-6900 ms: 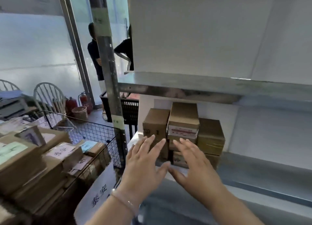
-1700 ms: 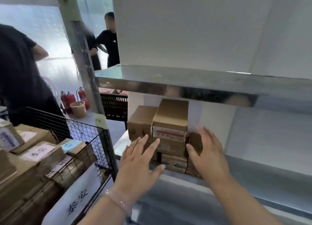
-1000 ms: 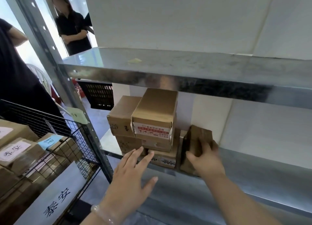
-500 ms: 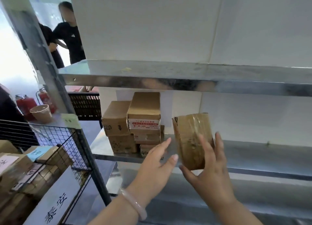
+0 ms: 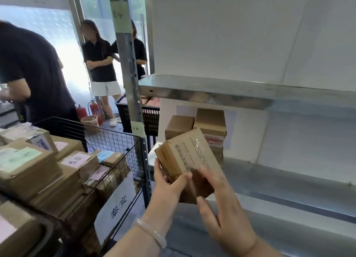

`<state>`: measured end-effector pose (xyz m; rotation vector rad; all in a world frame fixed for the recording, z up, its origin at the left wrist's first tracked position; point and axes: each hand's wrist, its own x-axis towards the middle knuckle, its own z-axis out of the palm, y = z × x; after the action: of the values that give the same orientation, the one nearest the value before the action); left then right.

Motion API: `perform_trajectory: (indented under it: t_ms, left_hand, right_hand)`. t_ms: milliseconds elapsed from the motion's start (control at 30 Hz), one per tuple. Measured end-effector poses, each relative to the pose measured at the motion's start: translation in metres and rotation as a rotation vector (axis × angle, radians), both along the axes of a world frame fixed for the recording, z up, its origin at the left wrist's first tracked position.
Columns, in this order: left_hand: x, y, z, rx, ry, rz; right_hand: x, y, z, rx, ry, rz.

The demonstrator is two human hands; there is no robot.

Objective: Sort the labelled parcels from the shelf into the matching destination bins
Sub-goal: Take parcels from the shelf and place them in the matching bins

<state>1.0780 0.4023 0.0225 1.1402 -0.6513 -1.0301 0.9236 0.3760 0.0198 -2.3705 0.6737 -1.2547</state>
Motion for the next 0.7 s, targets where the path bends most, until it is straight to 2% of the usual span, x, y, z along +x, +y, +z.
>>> perform_trajectory:
  t_ms: [67,133,200,267,367,467,533,600,700]
  left_hand:
    - [0.019,0.016,0.0,-0.036,0.054,-0.007]
    - [0.04,0.036,0.0,-0.079,0.117,-0.077]
    - [0.058,0.055,-0.004,-0.127,0.178,-0.127]
    - [0.071,0.071,-0.009,-0.151,0.3,-0.106]
    - [0.089,0.094,-0.017,-0.101,0.368,0.006]
    - [0.112,0.116,-0.016,0.013,0.145,0.177]
    - [0.126,0.131,-0.004,0.059,-0.041,0.264]
    - [0.139,0.145,0.007,0.07,-0.213,0.284]
    - [0.153,0.168,0.022,0.145,-0.608,0.365]
  right_hand:
    - [0.012,0.0,0.005,-0.003,-0.046,-0.08]
    - [0.022,-0.001,0.014,0.202,-0.06,-0.151]
    - [0.034,-0.001,0.022,0.56,-0.053,-0.006]
    - [0.048,0.006,0.025,0.771,-0.032,0.183]
    - [0.072,0.023,0.018,0.727,0.021,0.255]
    - [0.092,0.038,0.01,0.511,0.007,0.154]
    - [0.103,0.046,0.01,0.368,0.068,0.11]
    - [0.115,0.053,0.01,0.311,0.109,0.097]
    - [0.131,0.062,0.009,0.271,0.112,0.125]
